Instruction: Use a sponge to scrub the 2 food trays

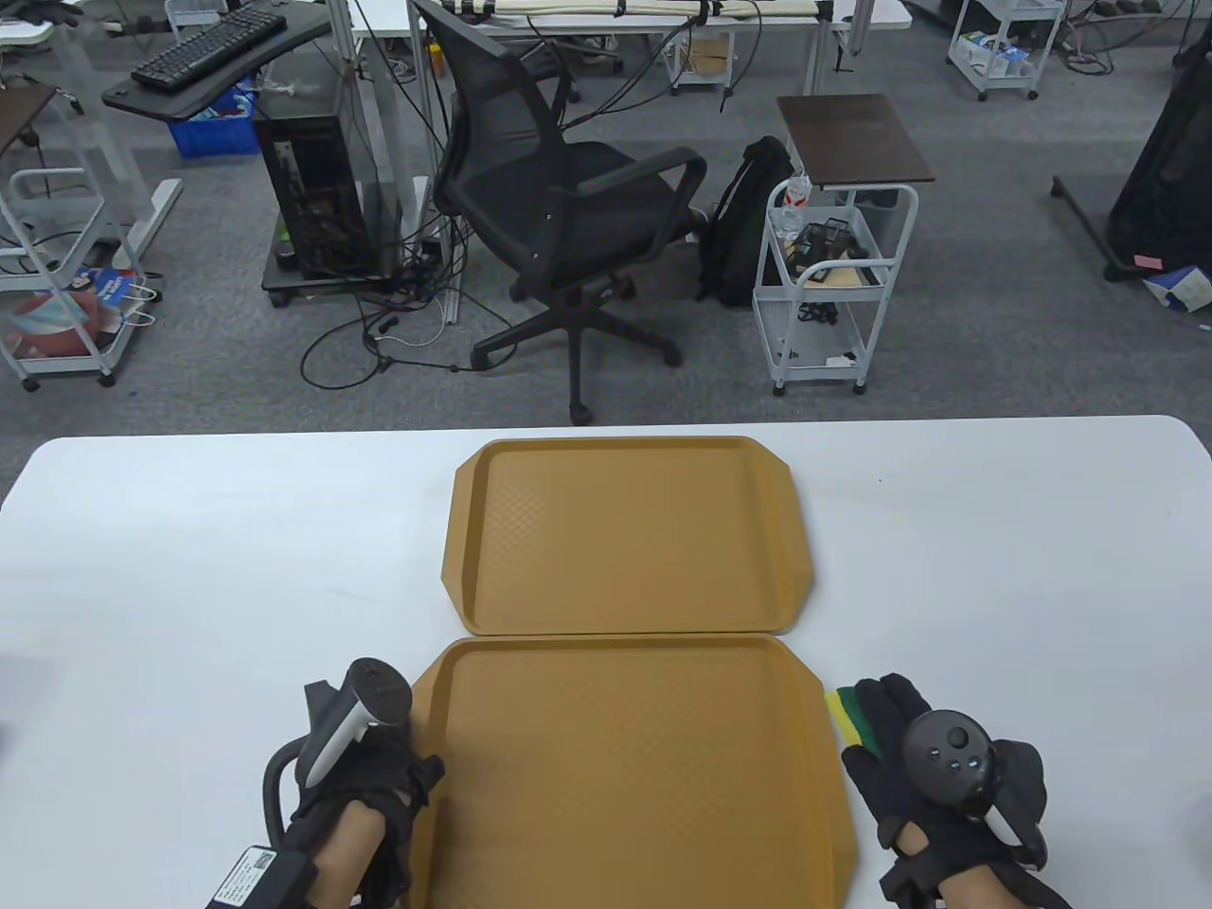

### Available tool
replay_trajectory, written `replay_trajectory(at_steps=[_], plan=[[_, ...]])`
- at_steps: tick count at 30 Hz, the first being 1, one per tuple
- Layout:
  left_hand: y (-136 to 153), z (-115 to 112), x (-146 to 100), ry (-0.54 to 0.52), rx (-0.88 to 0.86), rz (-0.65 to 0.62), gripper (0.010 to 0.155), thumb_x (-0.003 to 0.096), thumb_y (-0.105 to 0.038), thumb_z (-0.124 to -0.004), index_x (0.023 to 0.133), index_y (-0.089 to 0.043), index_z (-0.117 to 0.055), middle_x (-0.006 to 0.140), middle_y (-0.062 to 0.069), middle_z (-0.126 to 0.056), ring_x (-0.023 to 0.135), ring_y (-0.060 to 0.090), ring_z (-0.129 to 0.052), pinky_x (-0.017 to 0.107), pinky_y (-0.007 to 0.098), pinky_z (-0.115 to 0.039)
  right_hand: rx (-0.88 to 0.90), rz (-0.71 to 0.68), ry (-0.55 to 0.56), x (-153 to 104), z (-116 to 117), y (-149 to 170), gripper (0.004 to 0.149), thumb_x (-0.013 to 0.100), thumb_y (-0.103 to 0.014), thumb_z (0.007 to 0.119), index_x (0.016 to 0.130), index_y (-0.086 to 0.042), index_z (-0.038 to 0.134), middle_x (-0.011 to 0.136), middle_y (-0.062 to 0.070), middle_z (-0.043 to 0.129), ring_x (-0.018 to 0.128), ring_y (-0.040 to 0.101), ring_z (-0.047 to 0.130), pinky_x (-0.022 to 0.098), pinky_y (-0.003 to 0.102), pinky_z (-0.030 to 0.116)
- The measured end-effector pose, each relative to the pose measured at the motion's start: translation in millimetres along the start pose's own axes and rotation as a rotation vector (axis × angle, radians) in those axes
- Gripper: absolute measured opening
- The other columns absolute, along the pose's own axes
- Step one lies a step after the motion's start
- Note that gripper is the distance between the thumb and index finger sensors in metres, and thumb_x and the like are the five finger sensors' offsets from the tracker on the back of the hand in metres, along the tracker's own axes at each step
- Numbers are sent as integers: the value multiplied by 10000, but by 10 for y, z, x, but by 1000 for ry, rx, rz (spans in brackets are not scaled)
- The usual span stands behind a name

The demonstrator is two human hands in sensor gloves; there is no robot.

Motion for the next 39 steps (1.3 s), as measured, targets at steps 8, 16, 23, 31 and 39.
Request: replay_trajectory(at_steps=[8,16,23,31,39], plan=[[19,-55,1,-21,-100,-57,790,431,-505,-856,1108,-273,-522,763,8,-967,386,191,-1116,364,387,-950,-30,11,-40,35,177,-34,687,436,-405,912,1041,-224,642,1110,128,577,850,397,817,648,522,764],[101,-94,18,-11,-162,-67,782,426,-530,-842,1102,-309,-518,680,0,-992,339,173,-1116,335,370,-955,-7,55,-30,149,316,-214,641,433,-427,915,1001,-231,690,1103,133,577,823,388,841,628,503,785],[104,-90,5,-12,-163,-66,776,425,-541,-833,1099,-318,-521,644,-8,-1008,301,167,-1129,301,360,-969,-156,87,-26,491,551,-552,626,427,-432,921,980,-229,709,1094,127,591,817,377,853,624,492,796],[114,-85,6,-21,-172,-70,764,428,-544,-833,1095,-314,-541,633,-10,-1018,276,162,-1141,276,352,-984,-368,111,32,832,823,-831,585,418,-443,923,937,-232,752,1079,116,620,803,372,846,629,484,789],[123,-81,10,-27,-179,-74,765,428,-541,-834,1094,-297,-550,630,-8,-1020,268,163,-1144,272,353,-986,-437,112,-127,861,894,-899,558,473,-399,838,986,-203,743,1112,119,579,880,406,756,664,565,708]])
Point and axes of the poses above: the tracker on the back of each hand, its own y axis roughly to the little-finger side, its own x axis roughly from the wrist to the fingertips, z = x × y, the point moved 4 cm from there along x, roughly from the wrist to the fingertips
